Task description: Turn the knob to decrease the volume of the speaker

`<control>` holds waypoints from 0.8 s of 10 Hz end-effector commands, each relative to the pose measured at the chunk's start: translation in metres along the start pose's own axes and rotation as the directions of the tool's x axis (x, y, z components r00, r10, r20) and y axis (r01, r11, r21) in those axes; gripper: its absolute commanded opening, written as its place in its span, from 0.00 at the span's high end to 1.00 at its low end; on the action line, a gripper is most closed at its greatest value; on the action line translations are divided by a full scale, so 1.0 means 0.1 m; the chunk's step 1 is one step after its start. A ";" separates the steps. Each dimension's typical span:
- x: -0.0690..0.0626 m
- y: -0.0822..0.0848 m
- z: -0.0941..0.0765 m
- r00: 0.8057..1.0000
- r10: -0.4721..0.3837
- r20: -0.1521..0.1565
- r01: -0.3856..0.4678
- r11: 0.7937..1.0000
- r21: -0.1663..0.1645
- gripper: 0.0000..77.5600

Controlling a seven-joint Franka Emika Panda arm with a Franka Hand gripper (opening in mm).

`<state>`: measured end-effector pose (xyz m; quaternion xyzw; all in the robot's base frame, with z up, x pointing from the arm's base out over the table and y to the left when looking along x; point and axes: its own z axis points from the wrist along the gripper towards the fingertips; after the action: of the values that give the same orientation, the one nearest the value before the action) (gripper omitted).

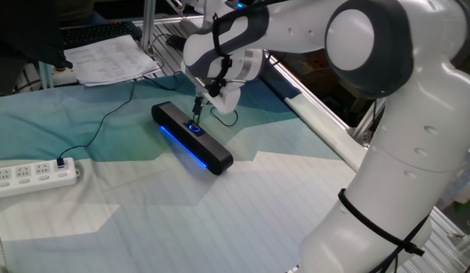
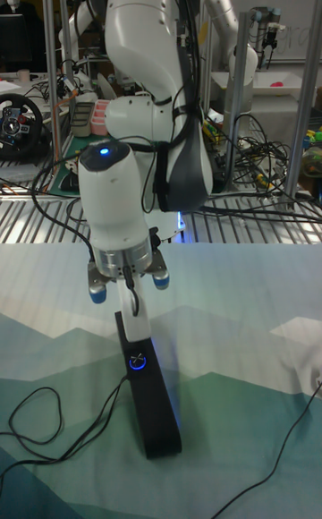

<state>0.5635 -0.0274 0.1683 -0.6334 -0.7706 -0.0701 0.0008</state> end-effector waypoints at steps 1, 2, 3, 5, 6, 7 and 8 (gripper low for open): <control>0.01 0.03 0.09 1.000 -0.003 -0.001 0.003 1.000 -0.006 1.00; 0.00 -0.01 0.11 1.000 -0.020 -0.002 0.020 1.000 -0.006 1.00; -0.03 -0.03 0.13 0.999 -0.033 -0.003 0.032 0.999 -0.008 1.00; -0.07 -0.05 0.18 0.999 -0.035 -0.005 0.035 0.999 -0.009 1.00; -0.07 -0.05 0.19 0.999 -0.032 -0.007 0.032 0.999 -0.010 1.00; -0.07 -0.04 0.22 1.000 -0.027 -0.007 0.027 1.000 -0.011 1.00; -0.06 -0.04 0.26 1.000 -0.030 -0.003 0.029 1.000 -0.010 1.00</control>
<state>0.5618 -0.0318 0.1436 -0.6214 -0.7799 -0.0748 -0.0002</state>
